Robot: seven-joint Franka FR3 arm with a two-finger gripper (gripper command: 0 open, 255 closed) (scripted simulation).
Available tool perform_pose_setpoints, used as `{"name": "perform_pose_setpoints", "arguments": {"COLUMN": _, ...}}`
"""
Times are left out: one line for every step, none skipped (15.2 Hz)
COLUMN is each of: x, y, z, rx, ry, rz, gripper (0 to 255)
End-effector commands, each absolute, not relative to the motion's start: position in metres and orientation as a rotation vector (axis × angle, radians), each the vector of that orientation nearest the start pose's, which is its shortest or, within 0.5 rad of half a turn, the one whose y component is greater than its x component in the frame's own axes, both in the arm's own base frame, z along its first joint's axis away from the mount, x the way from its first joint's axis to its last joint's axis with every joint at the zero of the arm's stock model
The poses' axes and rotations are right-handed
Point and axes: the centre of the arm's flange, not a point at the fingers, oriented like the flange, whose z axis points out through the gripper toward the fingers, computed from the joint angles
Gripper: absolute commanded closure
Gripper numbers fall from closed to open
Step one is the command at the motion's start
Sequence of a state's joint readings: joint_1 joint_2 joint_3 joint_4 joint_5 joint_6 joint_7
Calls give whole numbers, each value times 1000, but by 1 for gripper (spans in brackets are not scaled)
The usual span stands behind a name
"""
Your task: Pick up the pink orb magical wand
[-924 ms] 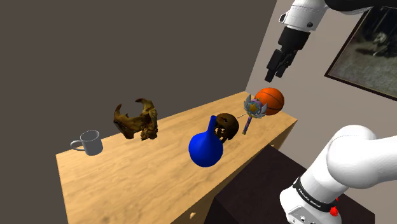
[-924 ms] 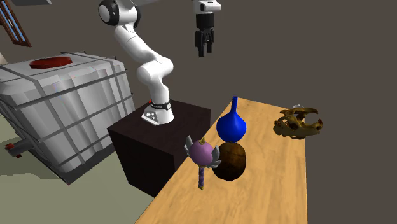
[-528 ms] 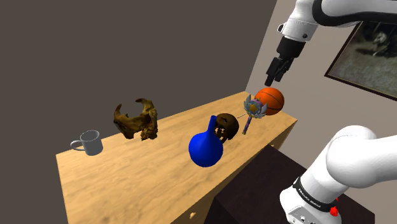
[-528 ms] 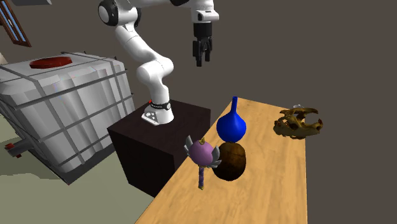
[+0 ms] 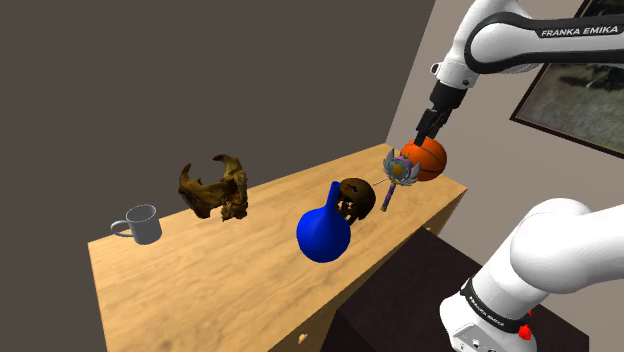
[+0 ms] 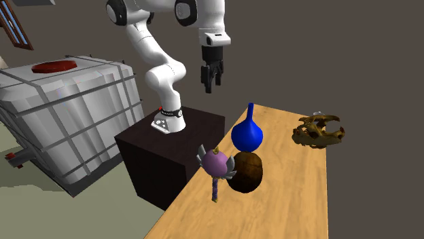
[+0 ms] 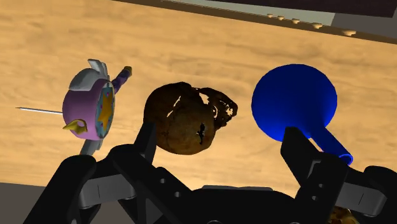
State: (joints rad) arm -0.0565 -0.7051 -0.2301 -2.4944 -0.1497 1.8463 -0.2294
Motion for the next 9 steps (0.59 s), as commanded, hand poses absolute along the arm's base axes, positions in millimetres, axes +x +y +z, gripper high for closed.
{"name": "perform_pose_setpoints", "arguments": {"x": 332, "y": -139, "z": 500, "rx": -3150, "ry": -54, "rz": -74, "gripper": 0}}
{"name": "perform_pose_setpoints", "arguments": {"x": 335, "y": -149, "z": 492, "rx": -3150, "ry": -57, "rz": -74, "gripper": 0}}
{"name": "perform_pose_setpoints", "arguments": {"x": 338, "y": -160, "z": 485, "rx": -3151, "ry": -59, "rz": -75, "gripper": 0}}
{"name": "perform_pose_setpoints", "arguments": {"x": 341, "y": -170, "z": 477, "rx": -3151, "ry": -62, "rz": -75, "gripper": 0}}
{"name": "perform_pose_setpoints", "arguments": {"x": 343, "y": -181, "z": 470, "rx": -3152, "ry": -64, "rz": -75, "gripper": 0}}
{"name": "perform_pose_setpoints", "arguments": {"x": 346, "y": -191, "z": 463, "rx": -3153, "ry": -67, "rz": -75, "gripper": 0}}
{"name": "perform_pose_setpoints", "arguments": {"x": 349, "y": -202, "z": 455, "rx": -3153, "ry": -69, "rz": -76, "gripper": 0}}
{"name": "perform_pose_setpoints", "arguments": {"x": 352, "y": -212, "z": 448, "rx": -3154, "ry": -71, "rz": -76, "gripper": 0}}
{"name": "perform_pose_setpoints", "arguments": {"x": 355, "y": -223, "z": 440, "rx": -3154, "ry": -74, "rz": -76, "gripper": 0}}
